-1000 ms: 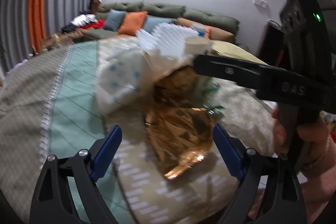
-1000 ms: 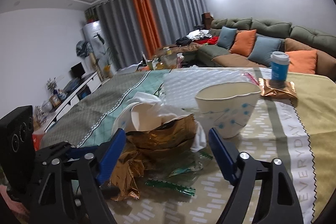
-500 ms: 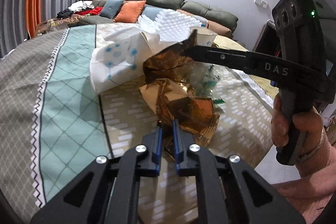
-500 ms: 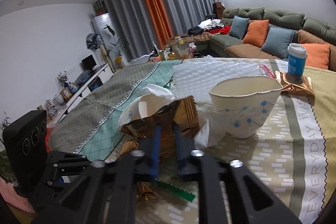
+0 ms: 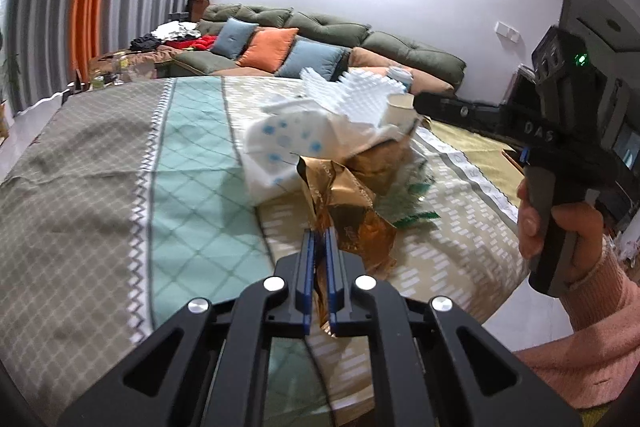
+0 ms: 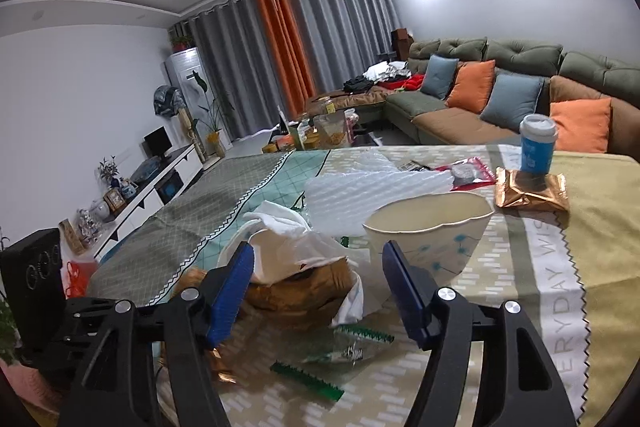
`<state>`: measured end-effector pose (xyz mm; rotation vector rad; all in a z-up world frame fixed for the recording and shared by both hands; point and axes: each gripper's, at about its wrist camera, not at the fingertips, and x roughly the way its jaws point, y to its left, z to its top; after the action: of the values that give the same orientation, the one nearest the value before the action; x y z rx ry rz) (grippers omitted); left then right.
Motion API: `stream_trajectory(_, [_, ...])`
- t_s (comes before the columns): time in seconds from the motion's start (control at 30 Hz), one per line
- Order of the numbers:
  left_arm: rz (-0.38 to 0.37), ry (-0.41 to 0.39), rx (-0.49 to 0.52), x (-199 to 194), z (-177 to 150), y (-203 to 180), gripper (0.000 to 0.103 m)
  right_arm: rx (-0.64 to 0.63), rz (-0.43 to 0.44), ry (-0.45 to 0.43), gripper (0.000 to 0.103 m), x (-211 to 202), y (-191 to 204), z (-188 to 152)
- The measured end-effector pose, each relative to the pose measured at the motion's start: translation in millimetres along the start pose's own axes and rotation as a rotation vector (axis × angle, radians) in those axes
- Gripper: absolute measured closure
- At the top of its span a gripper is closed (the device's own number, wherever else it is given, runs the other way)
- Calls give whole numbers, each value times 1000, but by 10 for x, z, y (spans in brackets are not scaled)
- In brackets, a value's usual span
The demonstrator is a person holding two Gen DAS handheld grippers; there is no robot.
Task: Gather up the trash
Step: 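Reach the left tool to the gold foil wrapper and grasp it, then carry the gold foil to the teal bin and open the left tool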
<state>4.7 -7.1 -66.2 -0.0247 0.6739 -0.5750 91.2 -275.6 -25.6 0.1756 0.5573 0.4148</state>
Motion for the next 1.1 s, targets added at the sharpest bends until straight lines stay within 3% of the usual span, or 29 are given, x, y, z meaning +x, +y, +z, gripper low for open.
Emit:
stream_trajectory(0.2, [58,-31,-42,-178,24,207,96,-27,59,74,64,162,33,-78])
stream_trajectory(0.27, [72,-40,-51,-217,44,248,96,-33,66,81,79,146,68,-79])
stream_trajectory(0.33, [91,-53,-59,-276,60,306,96,-34,72,75,83,112,97,-84])
stream_trajectory(0.37, [97,-58,-62,-304,63,331,96,-33,80,70,94,87,119,-74])
stream_trajectory(0.8, [175,-167,-118,-825,80,725,96,-101,201,-38,95,-149,596,282])
stream_trajectory(1.1, [328,-230,-175,-1273,78,1187,96,-152,376,10,95,517,1290,502])
